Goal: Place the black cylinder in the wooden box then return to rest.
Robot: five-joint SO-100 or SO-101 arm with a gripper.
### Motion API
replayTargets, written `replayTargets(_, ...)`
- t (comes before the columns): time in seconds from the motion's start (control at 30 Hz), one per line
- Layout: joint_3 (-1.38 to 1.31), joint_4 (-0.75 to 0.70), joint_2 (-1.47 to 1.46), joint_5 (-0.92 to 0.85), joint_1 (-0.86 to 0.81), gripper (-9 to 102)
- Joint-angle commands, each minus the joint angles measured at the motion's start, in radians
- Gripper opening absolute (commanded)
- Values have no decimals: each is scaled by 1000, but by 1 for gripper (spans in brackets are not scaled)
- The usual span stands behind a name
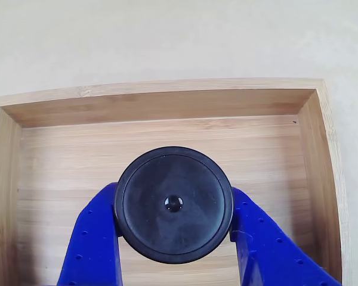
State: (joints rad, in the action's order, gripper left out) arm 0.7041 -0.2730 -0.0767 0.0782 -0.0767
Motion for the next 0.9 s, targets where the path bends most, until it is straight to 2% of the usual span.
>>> replayTargets(0.0,-110,35,-11,6,0,17)
replayTargets(0.87,-109,40,37,23,-8,20)
